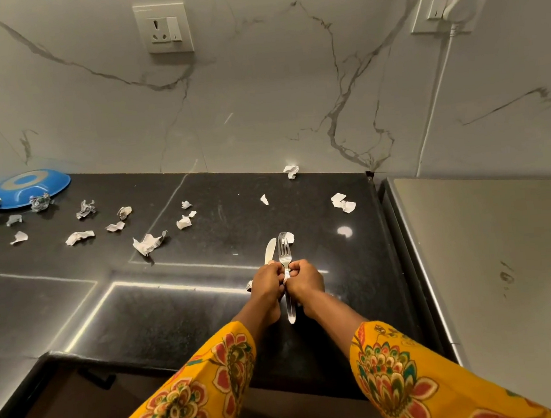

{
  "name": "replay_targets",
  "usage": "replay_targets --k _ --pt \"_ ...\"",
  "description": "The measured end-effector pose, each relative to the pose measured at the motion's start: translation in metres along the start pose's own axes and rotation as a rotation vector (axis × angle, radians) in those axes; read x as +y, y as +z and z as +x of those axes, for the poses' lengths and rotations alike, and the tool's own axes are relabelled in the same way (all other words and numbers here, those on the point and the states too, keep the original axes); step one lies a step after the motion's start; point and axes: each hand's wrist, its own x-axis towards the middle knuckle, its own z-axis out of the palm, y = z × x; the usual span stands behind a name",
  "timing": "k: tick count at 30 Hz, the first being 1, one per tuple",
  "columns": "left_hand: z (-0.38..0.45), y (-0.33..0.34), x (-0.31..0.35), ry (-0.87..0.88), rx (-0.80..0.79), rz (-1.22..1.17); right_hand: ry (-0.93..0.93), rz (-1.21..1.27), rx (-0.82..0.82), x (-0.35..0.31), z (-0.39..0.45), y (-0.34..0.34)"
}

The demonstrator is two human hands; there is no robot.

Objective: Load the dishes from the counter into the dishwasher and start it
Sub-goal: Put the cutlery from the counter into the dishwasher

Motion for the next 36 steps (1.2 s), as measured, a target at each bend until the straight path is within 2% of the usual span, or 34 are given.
replay_targets --k 7,13,18,23,36 --pt "-0.021 0.002 -0.01 -0.008 0.058 -0.105 -0.08 -0.046 -0.064 0.008 -0.022 -0.01" --pt "-0.058 -0.008 -0.02 -0.08 0.017 -0.17 -0.01 0.204 -0.08 0.03 -0.062 -0.023" --pt "-0.098 -0.023 -0.036 -0.152 -0.062 -0.164 0.009 0.322 -0.086 0.04 -0.12 -0.041" --pt "-0.135 -0.035 -0.056 -0.147 -0.179 -0.133 0.021 0.404 -0.02 0.06 -0.166 -0.047" --pt "-0.227 -0.033 -0.131 -0.256 -0.332 -0.06 0.12 0.42 0.057 0.151 -0.271 -0.095"
